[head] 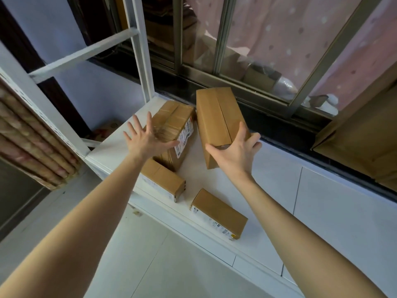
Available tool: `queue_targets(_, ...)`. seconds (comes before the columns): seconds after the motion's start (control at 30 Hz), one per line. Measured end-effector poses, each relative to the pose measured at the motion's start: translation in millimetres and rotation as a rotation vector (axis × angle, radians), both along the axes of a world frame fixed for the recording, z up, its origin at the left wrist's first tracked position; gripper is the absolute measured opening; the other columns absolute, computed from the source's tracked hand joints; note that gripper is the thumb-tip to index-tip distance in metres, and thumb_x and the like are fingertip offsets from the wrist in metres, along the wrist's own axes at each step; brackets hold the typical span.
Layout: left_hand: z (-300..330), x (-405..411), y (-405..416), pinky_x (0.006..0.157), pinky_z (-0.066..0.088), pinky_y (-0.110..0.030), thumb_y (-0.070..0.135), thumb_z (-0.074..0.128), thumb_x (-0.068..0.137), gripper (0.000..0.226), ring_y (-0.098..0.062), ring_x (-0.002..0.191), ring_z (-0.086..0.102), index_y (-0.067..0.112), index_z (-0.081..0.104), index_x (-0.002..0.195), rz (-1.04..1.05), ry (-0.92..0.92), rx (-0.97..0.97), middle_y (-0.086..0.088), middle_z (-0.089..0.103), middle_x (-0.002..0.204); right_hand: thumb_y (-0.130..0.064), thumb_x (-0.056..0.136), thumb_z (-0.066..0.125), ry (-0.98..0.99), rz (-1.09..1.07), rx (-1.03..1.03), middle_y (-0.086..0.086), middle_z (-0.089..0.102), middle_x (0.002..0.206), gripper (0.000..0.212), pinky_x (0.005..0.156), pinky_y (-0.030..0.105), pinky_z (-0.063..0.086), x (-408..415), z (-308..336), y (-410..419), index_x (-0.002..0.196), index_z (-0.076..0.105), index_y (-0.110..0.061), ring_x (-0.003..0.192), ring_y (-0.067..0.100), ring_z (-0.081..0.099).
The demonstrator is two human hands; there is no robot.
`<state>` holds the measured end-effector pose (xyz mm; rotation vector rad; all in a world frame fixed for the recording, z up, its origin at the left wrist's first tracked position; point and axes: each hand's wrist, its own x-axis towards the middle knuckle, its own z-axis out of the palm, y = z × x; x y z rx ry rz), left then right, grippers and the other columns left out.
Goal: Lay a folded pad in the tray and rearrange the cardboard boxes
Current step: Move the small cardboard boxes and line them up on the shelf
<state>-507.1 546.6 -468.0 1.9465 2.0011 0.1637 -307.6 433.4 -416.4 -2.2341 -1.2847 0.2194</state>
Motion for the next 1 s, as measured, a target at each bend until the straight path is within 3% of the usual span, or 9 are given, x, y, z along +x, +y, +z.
queue_targets(0.17,-8.5,7.4,-2.6,0.111,0.023,-0.055,0.088,0.055,0.05,0.131,-0.044,0.137,0.021,0.032,-0.014,0.147,0.03,-0.128,-0.128,-0.02,0.015,0.151,-0.061,0.062,0.071,-0.026,0.026,0.038,0.014,0.024,0.135,0.103,0.079,0.029,0.042,-10.4,8.4,5.3,0.142,0.02,-0.019,0.113,0.025,0.028)
queue_targets(0.37,-7.6,44.8,-30.8,0.093,0.044,-0.046,0.068,0.066,0.063,0.108,-0.039,0.119,0.039,0.021,0.013,0.144,0.117,-0.25,0.138,-0.019,0.032,0.132,-0.064,0.062,0.07,-0.075,0.034,0.028,0.014,0.024,0.135,0.103,0.081,0.03,0.045,-7.0,7.9,-3.5,0.142,0.021,-0.02,0.115,0.026,0.029)
queue_targets(0.57,25.6,68.9,-47.3,0.086,0.044,-0.04,0.064,0.068,0.06,0.106,-0.034,0.109,0.041,0.021,0.016,0.142,0.039,-0.327,0.301,-0.016,0.037,0.124,-0.064,0.061,0.069,-0.185,-0.005,0.036,0.017,0.026,0.135,0.104,0.084,0.037,0.047,30.9,32.3,-32.2,0.142,0.022,-0.018,0.116,0.03,0.031)
queue_targets(0.7,54.2,100.2,-73.9,0.091,0.041,-0.041,0.066,0.068,0.059,0.108,-0.031,0.112,0.037,0.024,0.014,0.142,-0.027,-0.441,0.305,-0.013,0.034,0.126,-0.062,0.059,0.071,-0.236,-0.037,0.068,0.018,0.028,0.131,0.105,0.079,0.035,0.043,67.9,56.5,-70.6,0.141,0.023,-0.018,0.112,0.032,0.032)
queue_targets(1.0,94.6,206.0,-184.6,0.098,0.037,-0.04,0.069,0.069,0.059,0.11,-0.03,0.123,0.031,0.027,0.013,0.144,-0.202,-0.55,0.248,-0.012,0.029,0.133,-0.063,0.059,0.071,-0.274,-0.214,0.085,0.017,0.028,0.131,0.104,0.087,0.039,0.044,165.4,96.4,-199.3,0.14,0.023,-0.02,0.113,0.032,0.033)
